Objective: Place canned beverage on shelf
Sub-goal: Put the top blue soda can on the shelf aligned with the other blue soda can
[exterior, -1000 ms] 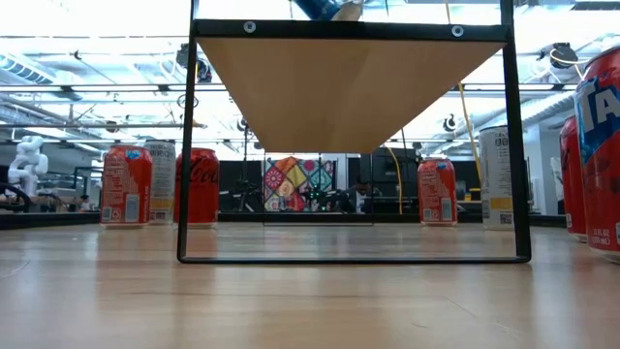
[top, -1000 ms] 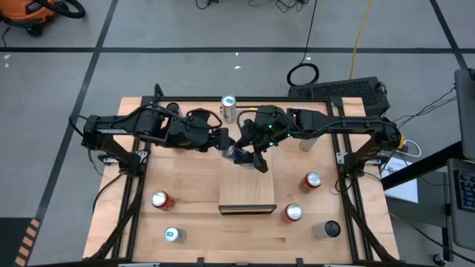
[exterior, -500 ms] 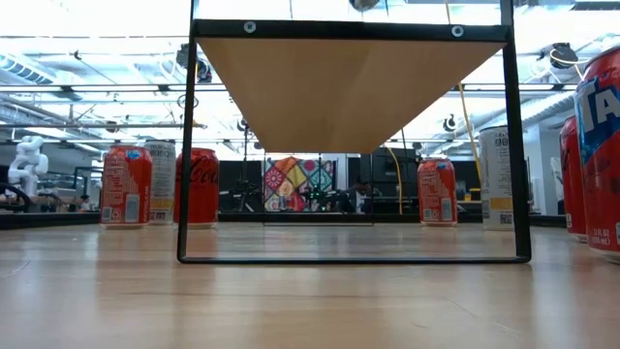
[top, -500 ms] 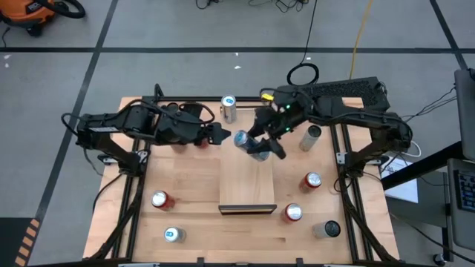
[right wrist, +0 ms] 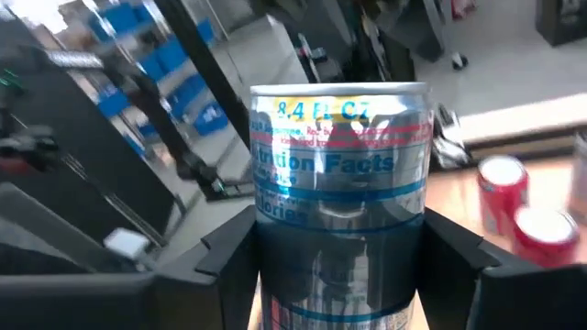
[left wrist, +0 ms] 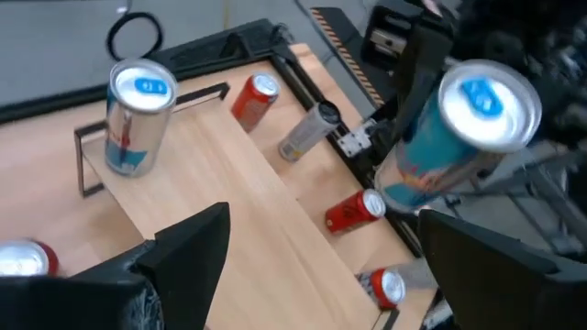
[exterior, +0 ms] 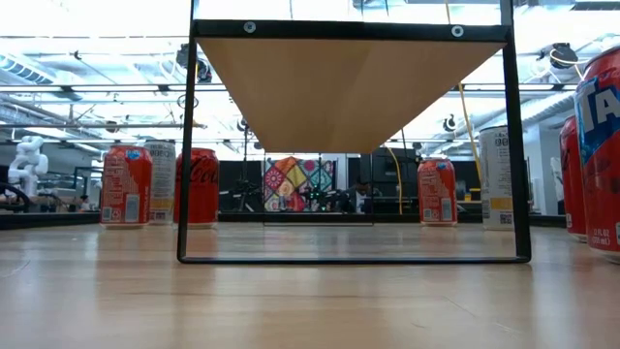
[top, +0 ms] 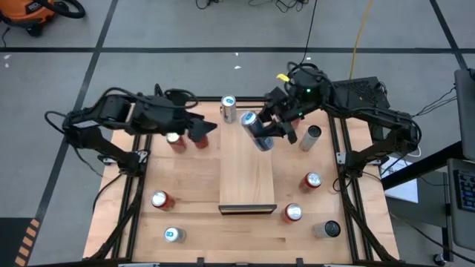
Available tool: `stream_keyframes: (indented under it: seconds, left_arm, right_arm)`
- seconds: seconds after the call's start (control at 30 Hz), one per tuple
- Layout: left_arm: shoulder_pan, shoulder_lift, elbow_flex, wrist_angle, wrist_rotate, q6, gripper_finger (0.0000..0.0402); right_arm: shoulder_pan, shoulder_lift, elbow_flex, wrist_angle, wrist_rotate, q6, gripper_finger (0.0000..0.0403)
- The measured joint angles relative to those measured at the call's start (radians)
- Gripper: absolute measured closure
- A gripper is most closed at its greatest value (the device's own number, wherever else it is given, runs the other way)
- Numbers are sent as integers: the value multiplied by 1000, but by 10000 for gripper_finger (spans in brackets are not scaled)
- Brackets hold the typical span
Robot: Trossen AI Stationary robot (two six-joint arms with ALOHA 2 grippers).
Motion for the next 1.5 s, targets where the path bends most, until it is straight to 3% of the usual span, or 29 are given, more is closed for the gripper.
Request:
stream_keyframes:
  seconds: [0.2,0.47,0.7,1.03,1.37,1.5]
  left_arm:
    - [30,-72,-1,0,91,130,47]
    - [34,-120,-1,-1,160,256,47]
    - [34,-120,-1,-3,157,277,47]
    - [34,-101,-2,0,105,478,47]
    - [34,-71,-2,1,97,449,47]
    - [34,-71,-2,1,30,446,47]
  right_arm:
    - [1,3,1,88,12,124,202]
    - [2,2,1,91,134,181,202]
    - [3,2,1,96,164,177,202]
    - [3,2,1,97,161,151,202]
    - [-43,-43,0,79,158,58,202]
    - [-68,-82,0,54,157,-28,202]
